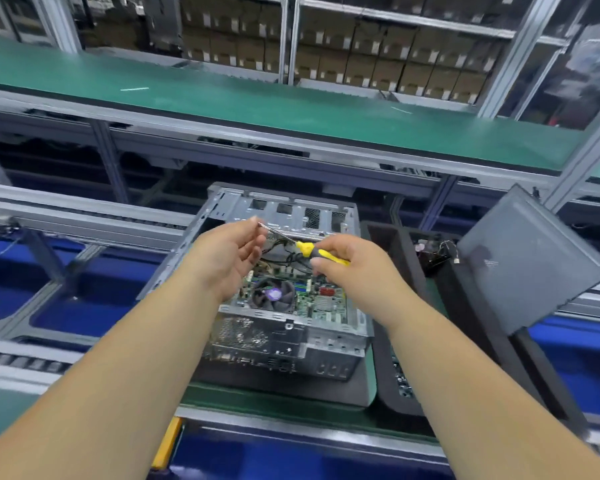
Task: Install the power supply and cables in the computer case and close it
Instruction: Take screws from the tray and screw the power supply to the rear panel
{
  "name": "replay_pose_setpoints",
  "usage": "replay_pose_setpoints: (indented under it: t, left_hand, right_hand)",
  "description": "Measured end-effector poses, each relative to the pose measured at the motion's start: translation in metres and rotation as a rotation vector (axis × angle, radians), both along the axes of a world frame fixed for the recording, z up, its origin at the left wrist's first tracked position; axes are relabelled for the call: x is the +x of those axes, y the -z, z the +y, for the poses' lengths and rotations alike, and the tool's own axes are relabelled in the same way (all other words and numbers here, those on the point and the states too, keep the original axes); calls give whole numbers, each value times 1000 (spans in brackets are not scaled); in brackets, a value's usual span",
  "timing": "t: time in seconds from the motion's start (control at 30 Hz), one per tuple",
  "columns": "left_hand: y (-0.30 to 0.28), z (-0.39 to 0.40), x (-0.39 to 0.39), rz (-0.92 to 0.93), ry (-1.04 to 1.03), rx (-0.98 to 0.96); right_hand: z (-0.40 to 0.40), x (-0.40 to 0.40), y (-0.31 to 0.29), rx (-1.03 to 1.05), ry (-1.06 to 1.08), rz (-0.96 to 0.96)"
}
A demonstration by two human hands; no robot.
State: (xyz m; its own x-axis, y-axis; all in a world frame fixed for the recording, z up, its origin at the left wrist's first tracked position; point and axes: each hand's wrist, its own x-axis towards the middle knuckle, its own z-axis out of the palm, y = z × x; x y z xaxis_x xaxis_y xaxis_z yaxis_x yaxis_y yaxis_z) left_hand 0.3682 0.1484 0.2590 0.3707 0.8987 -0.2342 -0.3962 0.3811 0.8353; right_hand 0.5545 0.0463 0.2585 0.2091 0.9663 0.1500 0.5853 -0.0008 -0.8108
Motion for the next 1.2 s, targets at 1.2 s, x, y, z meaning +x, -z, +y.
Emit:
replay_pose_setpoints:
  t: [1.2]
  left_hand:
    - [60, -16, -45, 1351, 103, 369]
  right_hand:
    - [2, 36, 75, 92, 383, 24]
